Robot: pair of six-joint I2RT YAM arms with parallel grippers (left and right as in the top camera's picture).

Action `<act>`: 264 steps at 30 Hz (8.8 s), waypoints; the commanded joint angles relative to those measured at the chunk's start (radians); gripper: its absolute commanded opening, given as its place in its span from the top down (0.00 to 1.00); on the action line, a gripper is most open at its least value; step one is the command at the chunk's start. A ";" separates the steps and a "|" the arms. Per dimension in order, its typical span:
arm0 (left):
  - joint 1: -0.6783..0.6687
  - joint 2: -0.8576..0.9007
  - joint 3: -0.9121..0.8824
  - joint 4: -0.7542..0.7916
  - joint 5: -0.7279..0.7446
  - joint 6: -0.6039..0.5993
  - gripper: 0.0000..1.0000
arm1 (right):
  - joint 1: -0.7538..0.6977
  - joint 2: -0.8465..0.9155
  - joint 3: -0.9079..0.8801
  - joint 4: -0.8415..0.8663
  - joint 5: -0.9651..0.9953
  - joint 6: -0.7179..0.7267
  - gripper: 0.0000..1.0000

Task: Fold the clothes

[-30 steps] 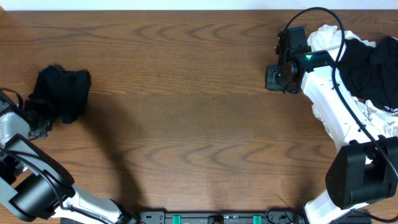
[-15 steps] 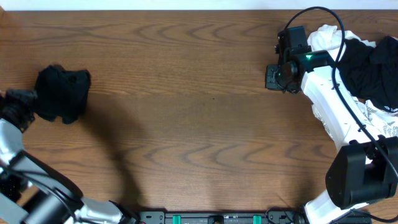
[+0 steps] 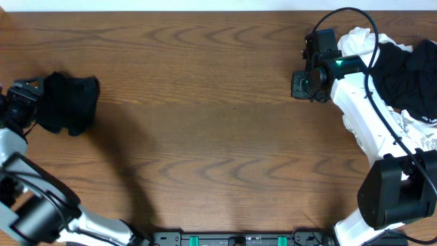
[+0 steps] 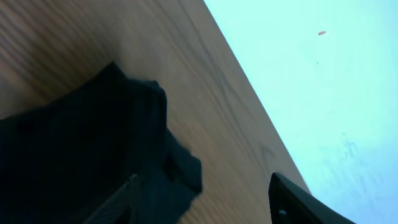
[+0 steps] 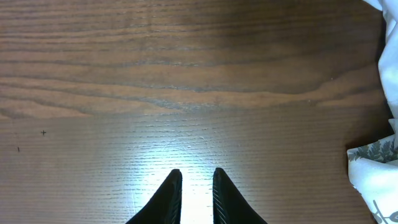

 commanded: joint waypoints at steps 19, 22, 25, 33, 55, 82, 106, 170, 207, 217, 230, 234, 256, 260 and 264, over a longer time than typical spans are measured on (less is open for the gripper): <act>0.018 0.261 0.003 0.067 0.031 -0.010 0.32 | 0.004 0.011 -0.001 -0.021 0.007 0.018 0.83; 0.017 0.261 0.003 0.075 0.082 -0.010 0.31 | 0.004 0.011 -0.001 -0.018 0.007 0.018 0.83; 0.017 0.256 0.003 0.122 0.169 -0.043 0.24 | 0.004 0.011 -0.001 -0.018 0.007 0.018 0.83; -0.034 0.125 0.003 0.174 0.233 -0.061 0.14 | 0.004 0.011 -0.001 -0.019 0.007 0.018 0.82; -0.194 0.219 -0.003 0.042 0.032 0.045 0.07 | 0.004 0.011 -0.001 -0.023 0.007 0.021 0.82; -0.300 -0.146 -0.001 -0.074 0.049 0.127 0.02 | 0.002 0.011 -0.001 -0.010 -0.047 0.020 0.27; -0.838 -0.262 -0.001 -0.636 -0.678 0.344 0.02 | -0.097 -0.007 0.000 0.095 -0.075 -0.024 0.01; -0.832 -1.144 -0.410 -0.771 -0.651 0.470 0.02 | -0.109 -1.128 -0.605 -0.005 0.013 0.009 0.01; -0.832 -1.144 -0.410 -0.771 -0.651 0.470 0.02 | -0.109 -1.770 -1.439 0.831 0.080 -0.212 0.01; -0.832 -1.144 -0.410 -0.771 -0.651 0.470 0.02 | -0.109 -1.769 -1.439 0.832 0.082 -0.212 0.01; -0.832 -1.144 -0.410 -0.771 -0.651 0.470 0.02 | -0.109 -1.769 -1.439 0.832 0.082 -0.212 0.01; -0.832 -1.144 -0.410 -0.770 -0.651 0.470 0.02 | -0.109 -1.769 -1.439 0.832 0.082 -0.212 0.01; -0.832 -1.404 -0.456 -0.868 -0.686 0.474 0.02 | -0.109 -1.769 -1.439 0.832 0.082 -0.212 0.01; -0.832 -1.522 -0.525 -0.874 -0.693 0.474 0.02 | -0.109 -1.769 -1.439 0.832 0.082 -0.212 0.01; -0.832 -1.625 -0.613 -0.871 -0.693 0.474 0.02 | -0.109 -1.769 -1.439 0.832 0.082 -0.212 0.01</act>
